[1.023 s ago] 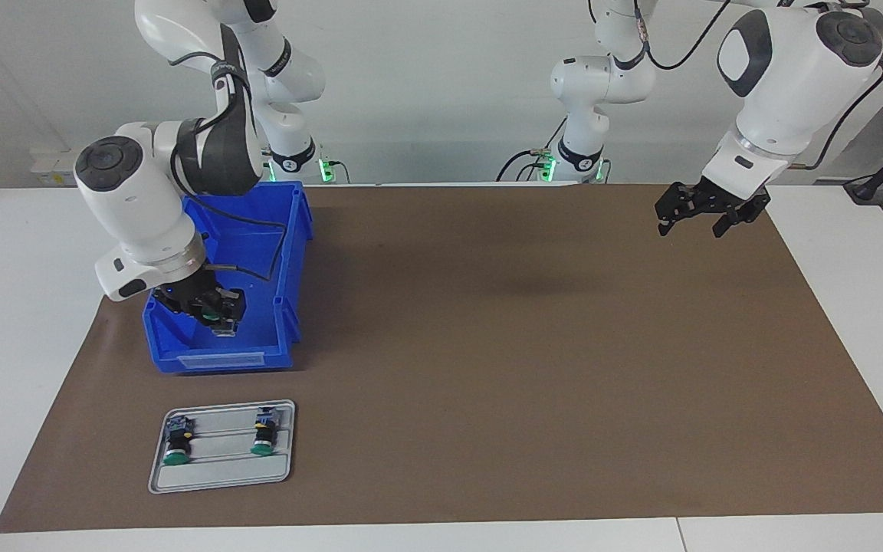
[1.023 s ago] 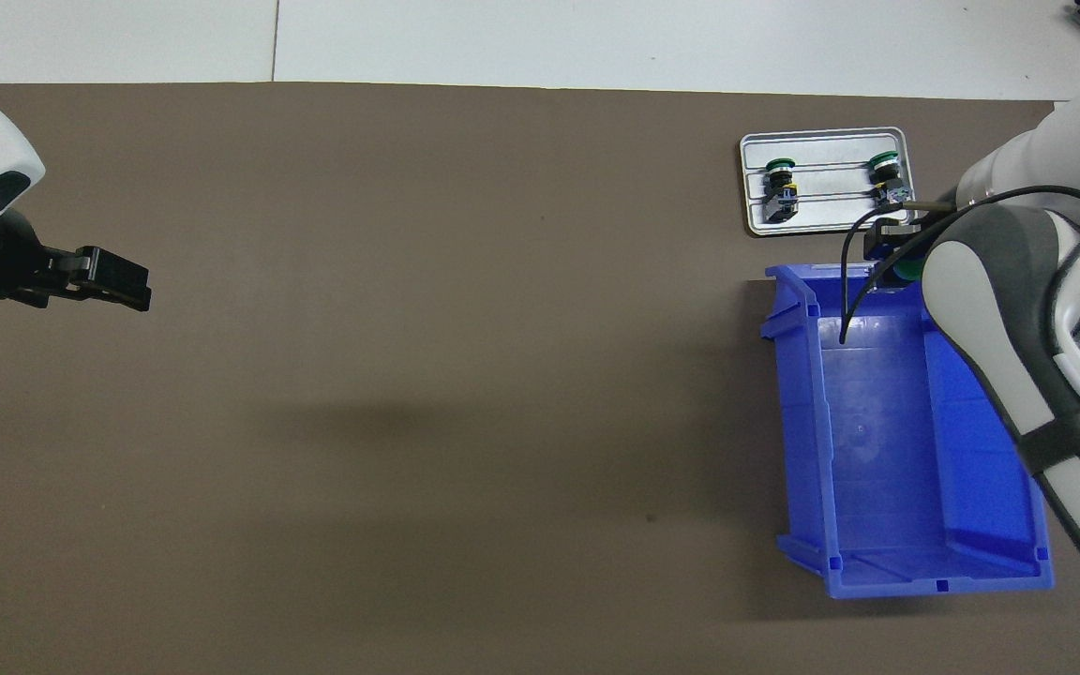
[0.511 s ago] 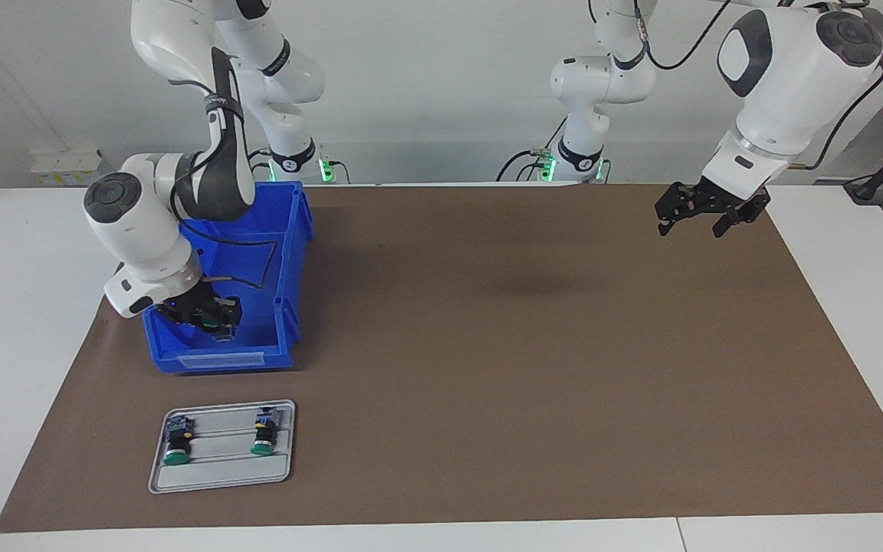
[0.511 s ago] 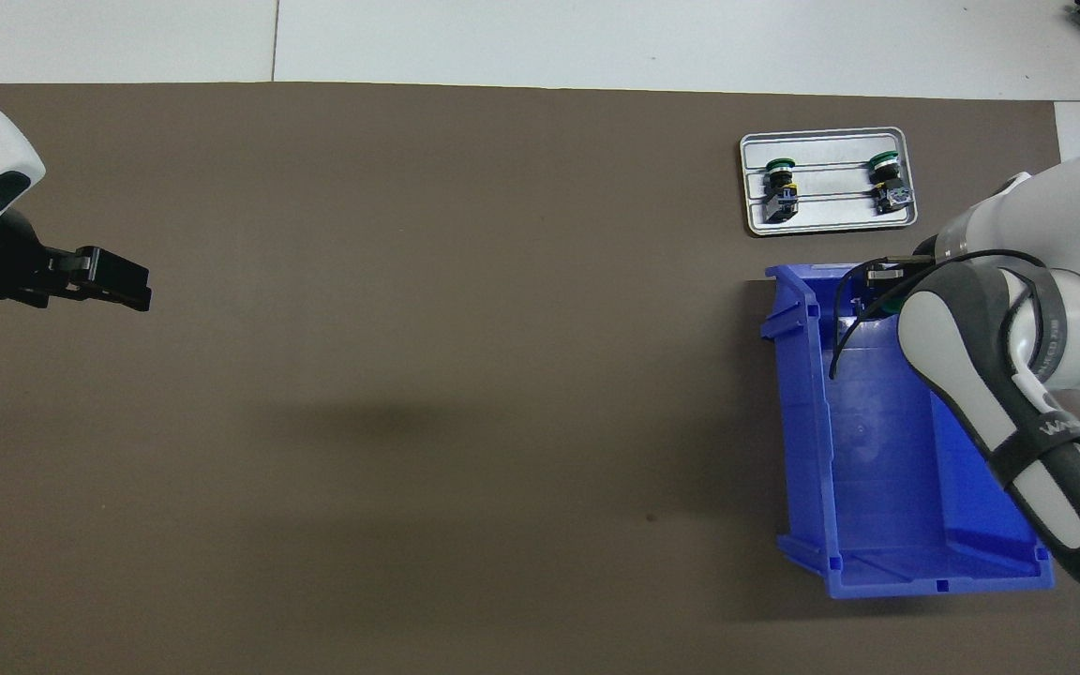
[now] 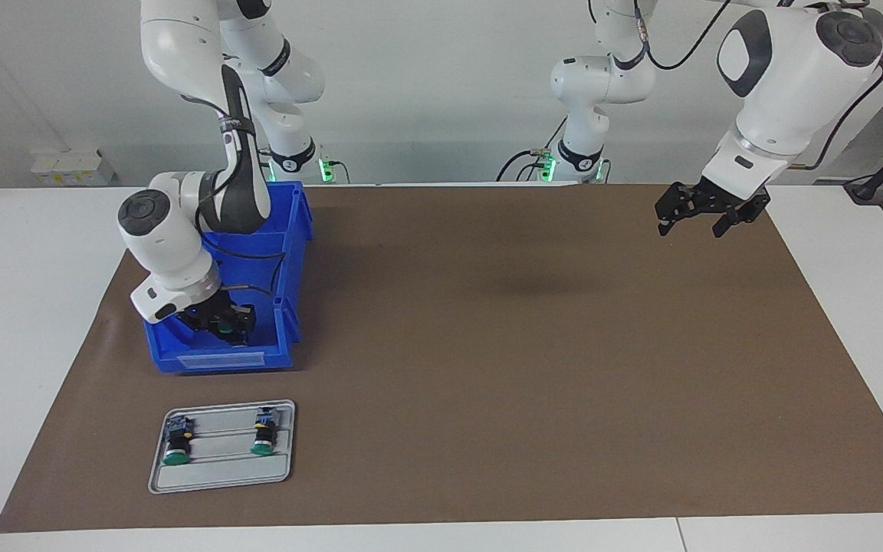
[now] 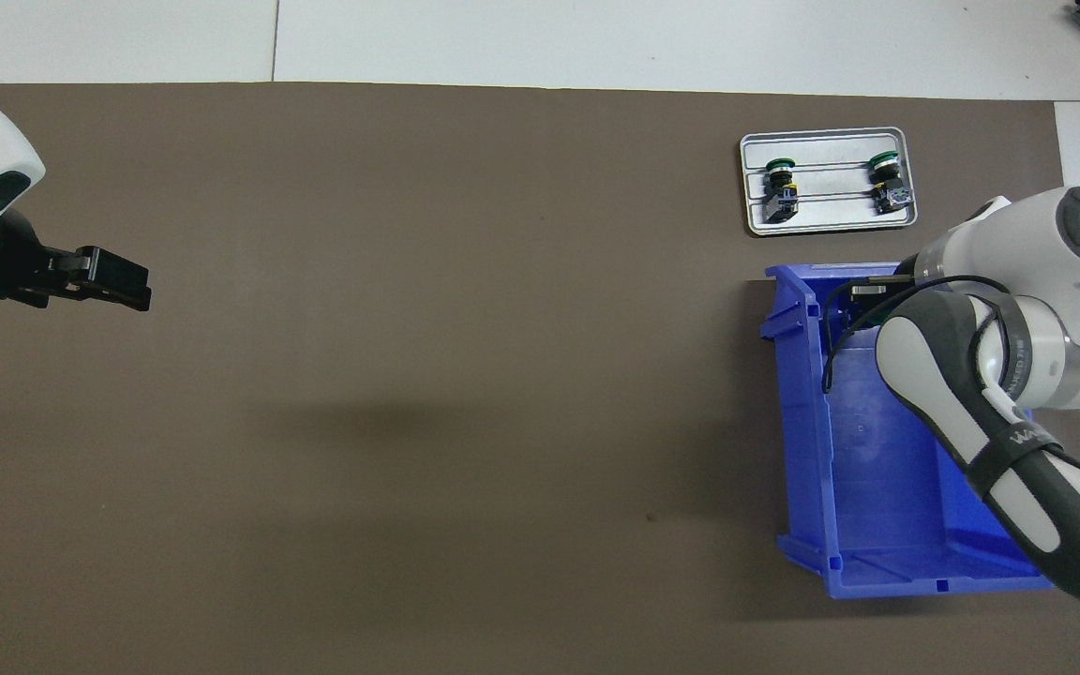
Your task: Place and press button with both arms
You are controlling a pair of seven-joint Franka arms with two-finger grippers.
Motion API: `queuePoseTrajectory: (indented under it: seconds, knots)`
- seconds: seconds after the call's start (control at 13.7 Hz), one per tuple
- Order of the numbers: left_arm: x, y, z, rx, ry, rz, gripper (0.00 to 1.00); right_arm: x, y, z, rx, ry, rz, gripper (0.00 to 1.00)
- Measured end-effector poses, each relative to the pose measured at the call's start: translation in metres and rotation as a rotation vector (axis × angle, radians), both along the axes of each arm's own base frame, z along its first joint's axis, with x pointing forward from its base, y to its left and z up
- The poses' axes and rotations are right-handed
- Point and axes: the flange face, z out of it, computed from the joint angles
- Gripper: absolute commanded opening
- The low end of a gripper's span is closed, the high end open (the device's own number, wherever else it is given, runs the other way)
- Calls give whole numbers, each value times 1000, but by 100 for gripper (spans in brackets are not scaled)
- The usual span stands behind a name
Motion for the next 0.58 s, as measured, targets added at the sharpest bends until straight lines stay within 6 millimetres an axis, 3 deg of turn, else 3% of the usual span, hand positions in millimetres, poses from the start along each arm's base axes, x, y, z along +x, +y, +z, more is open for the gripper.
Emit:
queuePoseTrajectory:
  seconds: [0.29,0.58]
  knots:
    - [0,0,0,0,0,0,100,1,0,11,-1,-20,0,88]
    - [0,0,0,0,0,0,100,0,0,46,-5,-79,-21,94]
